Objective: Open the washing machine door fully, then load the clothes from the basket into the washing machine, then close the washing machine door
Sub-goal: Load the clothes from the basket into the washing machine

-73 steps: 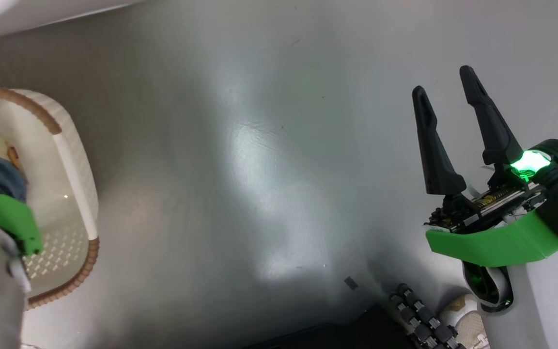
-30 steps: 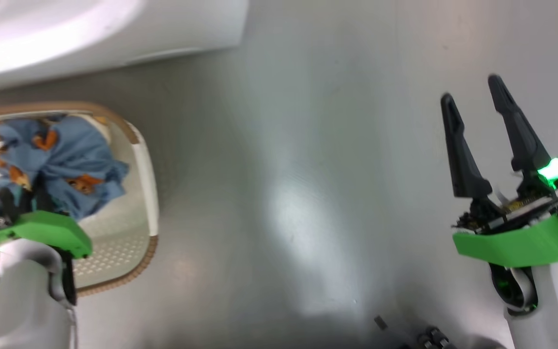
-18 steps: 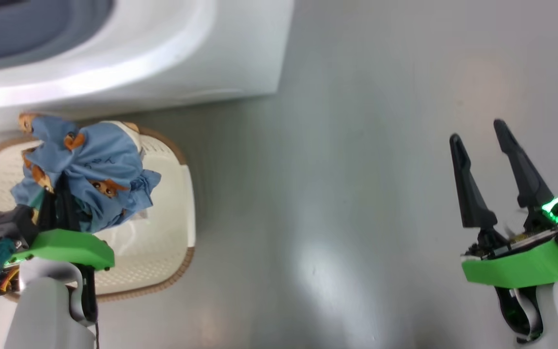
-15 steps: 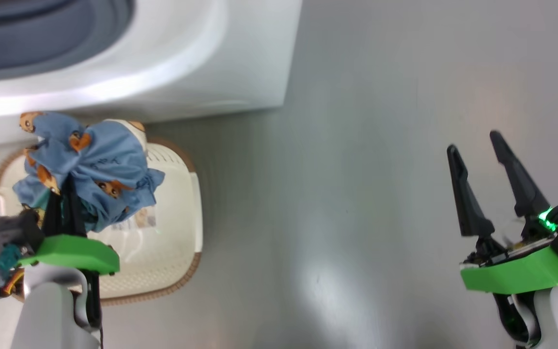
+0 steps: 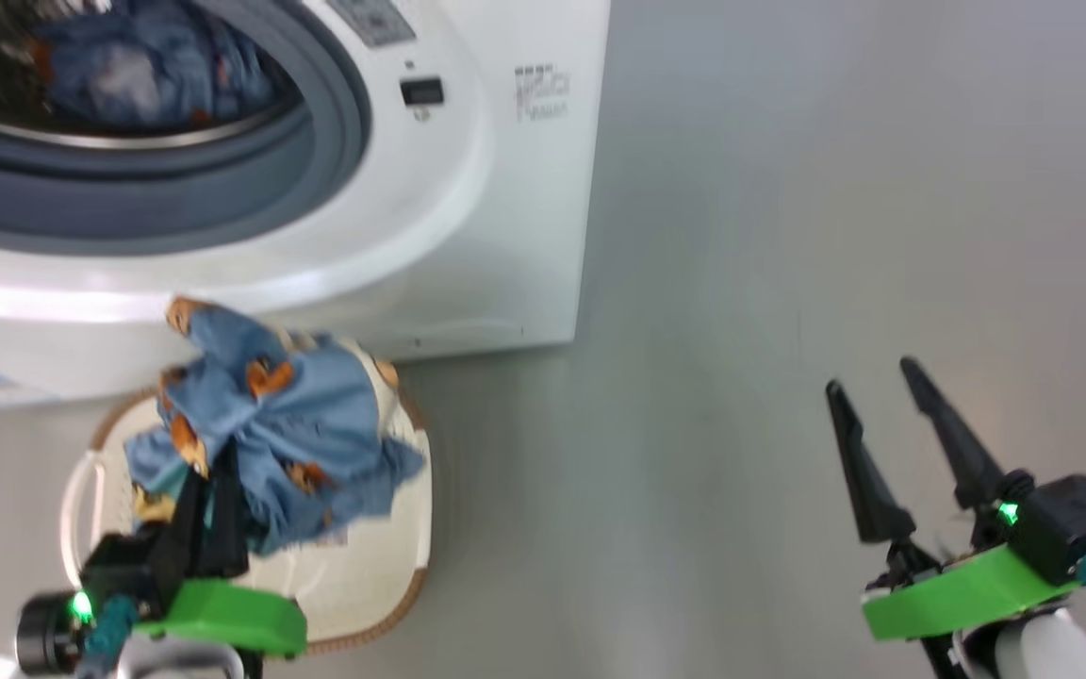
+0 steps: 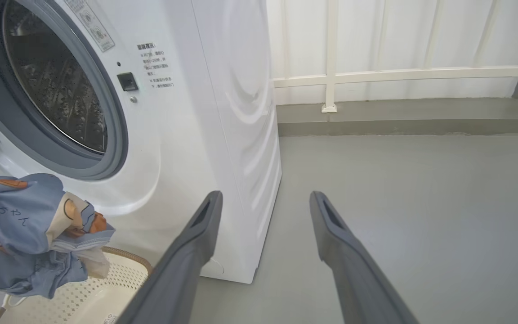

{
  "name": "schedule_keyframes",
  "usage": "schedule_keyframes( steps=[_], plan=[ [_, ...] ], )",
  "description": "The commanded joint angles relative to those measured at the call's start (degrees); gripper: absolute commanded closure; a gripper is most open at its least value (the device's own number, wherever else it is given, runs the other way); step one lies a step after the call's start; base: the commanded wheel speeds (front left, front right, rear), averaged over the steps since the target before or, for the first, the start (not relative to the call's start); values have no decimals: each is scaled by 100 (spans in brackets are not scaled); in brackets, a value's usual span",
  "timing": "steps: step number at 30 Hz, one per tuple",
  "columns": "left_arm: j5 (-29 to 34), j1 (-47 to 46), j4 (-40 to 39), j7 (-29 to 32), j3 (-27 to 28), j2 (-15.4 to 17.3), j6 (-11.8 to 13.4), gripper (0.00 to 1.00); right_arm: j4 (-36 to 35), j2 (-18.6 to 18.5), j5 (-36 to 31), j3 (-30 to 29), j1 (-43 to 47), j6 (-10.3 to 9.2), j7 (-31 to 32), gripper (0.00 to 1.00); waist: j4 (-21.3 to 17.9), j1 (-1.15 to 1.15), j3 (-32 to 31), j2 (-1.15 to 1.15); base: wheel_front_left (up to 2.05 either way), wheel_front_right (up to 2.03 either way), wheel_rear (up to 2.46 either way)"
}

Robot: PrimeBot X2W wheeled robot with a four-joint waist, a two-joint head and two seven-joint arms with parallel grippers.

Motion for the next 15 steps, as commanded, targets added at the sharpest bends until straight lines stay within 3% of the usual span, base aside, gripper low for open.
schedule_keyframes(
  steps=[1, 15],
  plan=[
    [34, 143, -285, 47, 163, 116, 60, 100, -85, 7, -38, 137, 125, 34, -27, 0, -62, 1, -562, 0, 0, 0, 0],
    [-83, 1522, -1859, 850, 92, 229, 102, 100, 172, 210, -119, 235, 652, 34, -27, 0, -139, 1, -1545, 0, 0, 0, 0]
  ],
)
